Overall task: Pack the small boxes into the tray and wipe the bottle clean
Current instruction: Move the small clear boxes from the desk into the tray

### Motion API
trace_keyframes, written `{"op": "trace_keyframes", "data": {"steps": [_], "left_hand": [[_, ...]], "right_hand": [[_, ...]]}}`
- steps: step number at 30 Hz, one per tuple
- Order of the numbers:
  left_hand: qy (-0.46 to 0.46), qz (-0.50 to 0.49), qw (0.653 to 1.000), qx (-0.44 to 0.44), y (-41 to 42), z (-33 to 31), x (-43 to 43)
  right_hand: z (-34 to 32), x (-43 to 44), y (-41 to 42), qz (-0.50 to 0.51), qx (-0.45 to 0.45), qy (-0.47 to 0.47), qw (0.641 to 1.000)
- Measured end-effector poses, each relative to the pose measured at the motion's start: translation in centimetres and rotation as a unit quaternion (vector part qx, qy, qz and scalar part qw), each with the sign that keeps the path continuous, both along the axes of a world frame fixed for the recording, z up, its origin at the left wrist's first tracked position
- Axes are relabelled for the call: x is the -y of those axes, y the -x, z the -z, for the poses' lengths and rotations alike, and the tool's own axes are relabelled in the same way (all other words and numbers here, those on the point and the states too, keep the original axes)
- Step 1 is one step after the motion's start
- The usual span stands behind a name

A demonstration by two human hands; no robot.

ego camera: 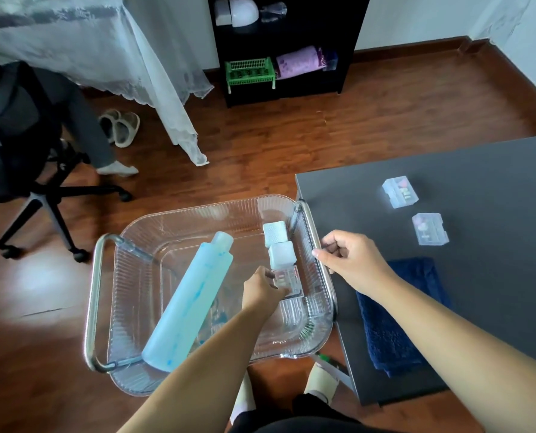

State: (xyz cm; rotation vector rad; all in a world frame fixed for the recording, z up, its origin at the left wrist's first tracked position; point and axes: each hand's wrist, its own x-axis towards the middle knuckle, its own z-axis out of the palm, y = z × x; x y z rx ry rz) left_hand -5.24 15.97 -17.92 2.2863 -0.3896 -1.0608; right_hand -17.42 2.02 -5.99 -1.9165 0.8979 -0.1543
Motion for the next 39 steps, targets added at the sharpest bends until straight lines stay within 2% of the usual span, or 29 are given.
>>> {"op": "trace_keyframes", "data": {"steps": [13,18,22,26,29,33,39], "left_hand": [[0.019,0.018,1.0,-0.003,-0.7,-1.1,0.4],[0.033,0.035,0.998,0.044,-2.5,-3.2,-0.9],[0.059,0.062,0.991,0.104,-4.8,-6.9,-0.3],[0.11,0.086,0.975,0.171,-6.7,-11.9,2.3],[0.159,0.099,0.965,0.184,-6.9,-15.1,5.3],[0.211,0.143,0.946,0.201,-5.2,-17.8,10.3],[0.197,0.242,0.933,0.178,-1.1,-17.3,17.9]], "right_hand": [[-0.1,-0.1,0.0,-0.003,0.004,0.018,1.0],[-0.9,0.3,0.0,-0.002,-0.016,0.03,0.999],[-2.4,2.0,0.4,0.046,-0.012,0.039,0.998],[-4.4,4.4,1.4,0.083,-0.015,0.075,0.994],[-5.9,6.7,3.2,0.1,-0.048,0.121,0.986],[-7.2,9.9,6.4,0.129,-0.055,0.125,0.982],[-6.1,13.4,9.9,0.082,-0.12,0.14,0.979]]}}
